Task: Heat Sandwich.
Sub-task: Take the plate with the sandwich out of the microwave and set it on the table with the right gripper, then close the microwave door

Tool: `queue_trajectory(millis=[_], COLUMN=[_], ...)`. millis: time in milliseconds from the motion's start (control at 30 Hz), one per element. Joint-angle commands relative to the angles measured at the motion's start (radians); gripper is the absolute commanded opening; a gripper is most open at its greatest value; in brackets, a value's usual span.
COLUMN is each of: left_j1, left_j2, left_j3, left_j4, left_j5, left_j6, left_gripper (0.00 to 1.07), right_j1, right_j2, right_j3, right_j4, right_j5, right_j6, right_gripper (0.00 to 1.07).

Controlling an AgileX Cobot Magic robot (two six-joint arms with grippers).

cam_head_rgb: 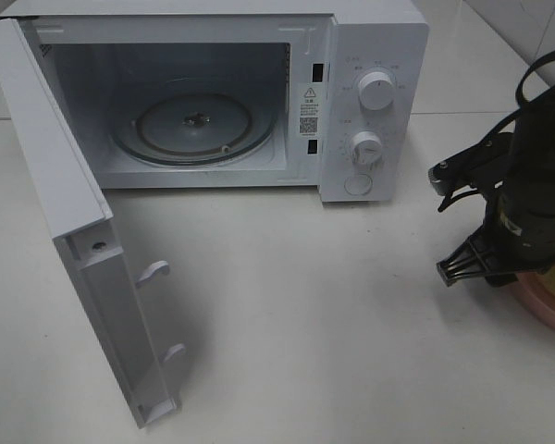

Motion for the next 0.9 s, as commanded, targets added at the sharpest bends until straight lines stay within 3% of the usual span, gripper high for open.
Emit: queue_trajectory(millis=[33, 100, 200, 300, 700, 900], left_j1=[-0.001, -0.001, -0.001, -0.001, -0.001, -0.001], left_j2=[-0.017, -0.017, -0.017, -0.017, -0.017, -0.017], left_j3=[0.002, 0.002, 0.002, 0.002, 0.002, 0.002], left_j4=[0.002, 0.002, 0.002, 0.002, 0.002, 0.002], left_j5=[-0.011, -0.011, -0.011, -0.011, -0.011, -0.011], left_j6=[-0.005, -0.005, -0.005, -0.005, -0.005, -0.005], left_gripper=[0.98, 0.98, 0.98, 0.98, 0.98, 0.98], right_j1=[-0.004, -0.004, -0.004, -0.004, -0.003, -0.003], right_j2=[-0.061, -0.075, -0.149, -0.215, -0.547, -0.674], right_j3=[-0.002, -0.002, -0.002, -0.002, -0.002, -0.002], right_j4=[0.094, 0.117, 0.223, 0.304, 0.582, 0.661], right_j5=[-0.015, -0.016, -0.015, -0.006, 0.079, 0.153], right_j6=[-0.106, -0.124, -0.204, -0.260, -0.580, -0.657], right_gripper=[0.63, 0.66, 0.78, 0.82, 0.79, 0.78])
